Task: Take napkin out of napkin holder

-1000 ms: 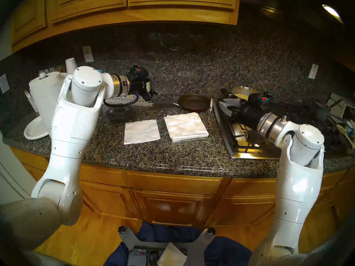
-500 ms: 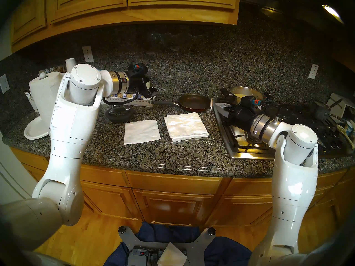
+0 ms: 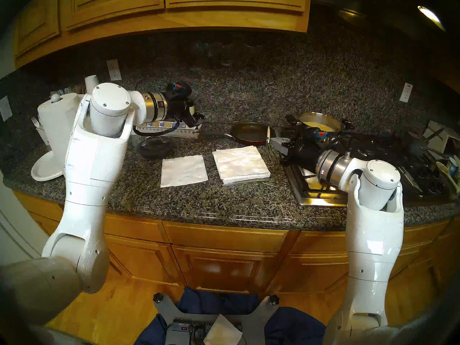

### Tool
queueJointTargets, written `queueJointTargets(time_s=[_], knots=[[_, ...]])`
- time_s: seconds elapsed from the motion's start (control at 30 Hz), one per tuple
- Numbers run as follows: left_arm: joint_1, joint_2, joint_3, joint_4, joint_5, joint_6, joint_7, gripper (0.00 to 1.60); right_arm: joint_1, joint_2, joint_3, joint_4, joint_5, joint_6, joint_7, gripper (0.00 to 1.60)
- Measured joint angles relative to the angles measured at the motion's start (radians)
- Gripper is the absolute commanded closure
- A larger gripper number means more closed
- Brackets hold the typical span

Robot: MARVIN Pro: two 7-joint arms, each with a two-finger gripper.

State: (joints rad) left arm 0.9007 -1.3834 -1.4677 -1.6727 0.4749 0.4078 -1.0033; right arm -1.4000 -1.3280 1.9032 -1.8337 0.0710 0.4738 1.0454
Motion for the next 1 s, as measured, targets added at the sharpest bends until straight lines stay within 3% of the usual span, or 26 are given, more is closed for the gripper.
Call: queueJointTargets(time_s=[0.43,1.0], knots=[[0.001,-0.001,0.000,0.000,0.000,0.001,0.000,0.00,0.081,0.002,-0.100,0.124,-0.018,-0.027,-0.014,1.60],[0.002,-0.001,-0.001,-0.001,0.000,0.001,0.000,0.00,0.104,0.020,-0.023,0.018,0.001,-0.037,-0.023,1.60]])
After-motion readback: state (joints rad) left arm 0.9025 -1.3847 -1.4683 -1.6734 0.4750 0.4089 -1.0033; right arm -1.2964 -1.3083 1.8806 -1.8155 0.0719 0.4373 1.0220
